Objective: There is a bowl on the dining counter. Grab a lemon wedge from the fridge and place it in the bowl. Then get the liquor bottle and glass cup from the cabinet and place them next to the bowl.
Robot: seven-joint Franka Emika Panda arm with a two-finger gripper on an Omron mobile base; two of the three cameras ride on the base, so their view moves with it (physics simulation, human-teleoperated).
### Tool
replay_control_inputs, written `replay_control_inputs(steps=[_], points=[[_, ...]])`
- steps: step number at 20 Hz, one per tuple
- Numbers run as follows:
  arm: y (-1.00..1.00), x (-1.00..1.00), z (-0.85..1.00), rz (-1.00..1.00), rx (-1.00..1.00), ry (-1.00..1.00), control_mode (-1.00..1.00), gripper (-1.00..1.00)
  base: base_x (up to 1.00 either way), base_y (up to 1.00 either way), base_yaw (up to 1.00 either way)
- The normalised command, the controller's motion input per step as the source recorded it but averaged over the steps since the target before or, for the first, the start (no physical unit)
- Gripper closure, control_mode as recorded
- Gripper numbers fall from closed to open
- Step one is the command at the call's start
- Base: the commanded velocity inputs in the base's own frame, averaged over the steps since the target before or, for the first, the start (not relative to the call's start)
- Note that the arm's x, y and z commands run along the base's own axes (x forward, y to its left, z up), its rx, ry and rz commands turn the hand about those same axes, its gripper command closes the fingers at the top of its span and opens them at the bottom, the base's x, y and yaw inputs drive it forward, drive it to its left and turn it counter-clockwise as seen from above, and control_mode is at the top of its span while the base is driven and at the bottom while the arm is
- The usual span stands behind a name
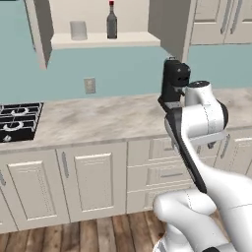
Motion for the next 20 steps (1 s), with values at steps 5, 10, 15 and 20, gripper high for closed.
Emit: replay_control_inputs(steps=[5, 10, 15, 20], points=[[0.00, 0.00, 0.00, 0.00, 0.00, 0.00, 1.00, -1.00, 0.62, 0.60, 0.00], [0.00, 0.00, 0.00, 0.00, 0.00, 0.00, 1.00, -1.00, 0.82, 0.23, 0.00], [0.00, 0.00, 0.00, 0.00, 0.00, 0.00, 1.00, -1.00, 0.67, 0.34, 0.00], [0.00, 0.00, 0.00, 0.00, 0.00, 0.00, 1.00, -1.00, 0.59, 0.45, 0.00]])
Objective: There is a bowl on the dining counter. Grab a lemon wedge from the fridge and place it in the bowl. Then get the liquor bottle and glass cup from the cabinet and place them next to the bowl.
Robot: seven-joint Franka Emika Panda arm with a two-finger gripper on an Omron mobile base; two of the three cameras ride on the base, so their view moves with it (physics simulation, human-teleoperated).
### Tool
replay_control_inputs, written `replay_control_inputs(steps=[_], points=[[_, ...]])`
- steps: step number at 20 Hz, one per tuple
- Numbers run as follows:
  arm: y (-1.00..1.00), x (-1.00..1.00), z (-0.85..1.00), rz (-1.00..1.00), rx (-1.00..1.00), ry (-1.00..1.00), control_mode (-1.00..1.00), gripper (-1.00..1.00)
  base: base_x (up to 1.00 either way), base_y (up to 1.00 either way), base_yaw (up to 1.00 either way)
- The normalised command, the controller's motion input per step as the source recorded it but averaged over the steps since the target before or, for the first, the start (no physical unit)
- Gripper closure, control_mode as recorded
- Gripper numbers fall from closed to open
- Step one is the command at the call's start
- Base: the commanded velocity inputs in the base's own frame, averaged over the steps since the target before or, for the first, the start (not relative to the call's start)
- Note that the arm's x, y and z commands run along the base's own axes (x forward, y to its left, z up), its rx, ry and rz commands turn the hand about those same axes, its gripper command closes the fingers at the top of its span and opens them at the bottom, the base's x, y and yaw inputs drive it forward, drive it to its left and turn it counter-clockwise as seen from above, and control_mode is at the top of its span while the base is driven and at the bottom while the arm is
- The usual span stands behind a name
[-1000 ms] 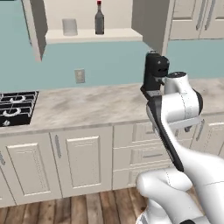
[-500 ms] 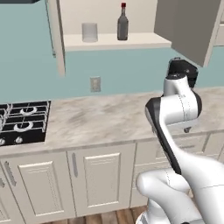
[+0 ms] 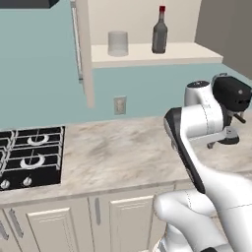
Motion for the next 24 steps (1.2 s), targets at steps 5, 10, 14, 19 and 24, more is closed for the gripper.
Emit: replay_control_inputs(steps=[5, 10, 14, 19, 24], points=[[0.00, 0.00, 0.00, 0.00, 0.00, 0.00, 1.00, -1.00, 0.80, 0.31, 0.00], [0.00, 0.00, 0.00, 0.00, 0.00, 0.00, 1.00, -1.00, 0.66, 0.31, 0.00], [0.05, -0.05, 0.38, 0.00, 0.10, -0.10, -1.00, -1.00, 0.00, 0.00, 0.00], [0.00, -0.42, 0.66, 0.00, 0.16, -0.35, -1.00, -1.00, 0.00, 0.00, 0.00], [0.00, -0.17, 0.63, 0.00, 0.12, -0.36, -1.00, -1.00, 0.00, 0.00, 0.00]])
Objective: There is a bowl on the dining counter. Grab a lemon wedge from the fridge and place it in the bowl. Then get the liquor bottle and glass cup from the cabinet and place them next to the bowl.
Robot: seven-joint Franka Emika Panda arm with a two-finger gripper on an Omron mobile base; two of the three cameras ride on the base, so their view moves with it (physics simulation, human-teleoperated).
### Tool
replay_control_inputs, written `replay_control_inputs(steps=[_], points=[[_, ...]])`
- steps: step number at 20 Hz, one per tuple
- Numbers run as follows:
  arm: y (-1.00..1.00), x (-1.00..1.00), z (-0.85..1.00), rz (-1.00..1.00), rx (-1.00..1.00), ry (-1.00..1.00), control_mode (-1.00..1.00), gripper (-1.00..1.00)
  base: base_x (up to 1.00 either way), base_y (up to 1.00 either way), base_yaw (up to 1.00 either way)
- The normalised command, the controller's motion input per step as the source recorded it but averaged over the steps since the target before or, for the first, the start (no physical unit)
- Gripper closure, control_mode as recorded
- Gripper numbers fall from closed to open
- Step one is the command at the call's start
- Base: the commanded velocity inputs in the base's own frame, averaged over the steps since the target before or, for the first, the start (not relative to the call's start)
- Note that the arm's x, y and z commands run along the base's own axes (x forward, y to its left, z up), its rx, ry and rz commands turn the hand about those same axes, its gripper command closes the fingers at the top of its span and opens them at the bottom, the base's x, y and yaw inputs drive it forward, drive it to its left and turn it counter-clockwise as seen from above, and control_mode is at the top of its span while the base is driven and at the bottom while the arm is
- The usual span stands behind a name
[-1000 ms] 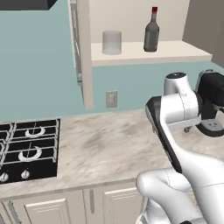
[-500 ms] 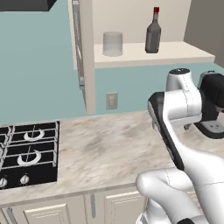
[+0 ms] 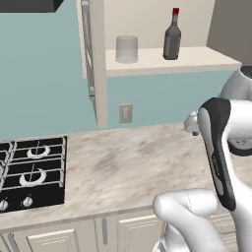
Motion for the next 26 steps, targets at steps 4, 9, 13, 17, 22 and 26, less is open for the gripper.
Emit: replay_control_inputs(steps=[4, 9, 13, 17, 22, 26], points=[[0.00, 0.00, 0.76, 0.00, 0.02, -0.34, -1.00, -1.00, 0.00, 0.00, 0.00], [0.00, 0.00, 0.89, 0.00, -0.01, -0.41, -1.00, -1.00, 0.00, 0.00, 0.00], [0.00, 0.00, 0.88, 0.00, -0.04, -0.40, -1.00, -1.00, 0.00, 0.00, 0.00], [0.00, 0.01, 0.83, 0.00, -0.04, -0.28, -1.00, -1.00, 0.00, 0.00, 0.00], [0.00, 0.24, 0.68, 0.00, -0.04, -0.13, -1.00, -1.00, 0.00, 0.00, 0.00], [0.01, 0.48, 0.58, 0.00, -0.04, -0.04, -1.00, -1.00, 0.00, 0.00, 0.00]])
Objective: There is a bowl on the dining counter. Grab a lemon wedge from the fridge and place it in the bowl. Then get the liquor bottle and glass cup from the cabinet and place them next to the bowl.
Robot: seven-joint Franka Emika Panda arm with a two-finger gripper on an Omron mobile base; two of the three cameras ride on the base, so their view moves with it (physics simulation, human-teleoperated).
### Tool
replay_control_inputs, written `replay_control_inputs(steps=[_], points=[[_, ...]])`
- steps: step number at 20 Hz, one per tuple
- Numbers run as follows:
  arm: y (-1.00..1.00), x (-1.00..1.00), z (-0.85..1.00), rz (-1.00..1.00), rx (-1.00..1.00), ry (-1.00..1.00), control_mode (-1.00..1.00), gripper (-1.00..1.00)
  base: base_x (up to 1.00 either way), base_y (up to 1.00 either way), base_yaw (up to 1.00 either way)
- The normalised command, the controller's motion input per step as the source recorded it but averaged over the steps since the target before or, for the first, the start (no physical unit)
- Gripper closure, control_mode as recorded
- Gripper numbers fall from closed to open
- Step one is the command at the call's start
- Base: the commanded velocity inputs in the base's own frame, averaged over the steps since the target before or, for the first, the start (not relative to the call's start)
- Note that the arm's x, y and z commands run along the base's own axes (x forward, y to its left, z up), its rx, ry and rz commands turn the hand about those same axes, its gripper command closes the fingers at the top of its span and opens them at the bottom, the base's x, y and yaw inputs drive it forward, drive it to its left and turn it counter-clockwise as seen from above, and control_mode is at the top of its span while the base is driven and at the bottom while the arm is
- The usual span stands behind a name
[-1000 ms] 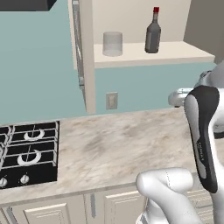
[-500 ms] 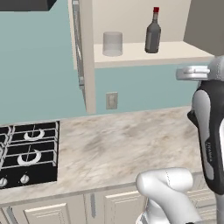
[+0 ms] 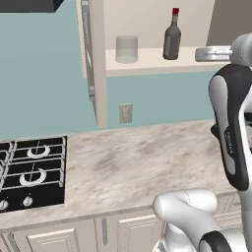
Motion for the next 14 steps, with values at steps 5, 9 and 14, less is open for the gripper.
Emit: replay_control_inputs(steps=[5, 9, 14], points=[[0.07, 0.67, 0.20, 0.00, -0.01, 0.00, -1.00, -1.00, 0.00, 0.00, 0.00], [0.19, 0.65, 0.00, 0.00, 0.00, 0.01, -1.00, -1.00, 0.00, 0.00, 0.00], [0.06, 0.66, 0.03, 0.00, 0.00, 0.04, -1.00, -1.00, 0.00, 0.00, 0.00]])
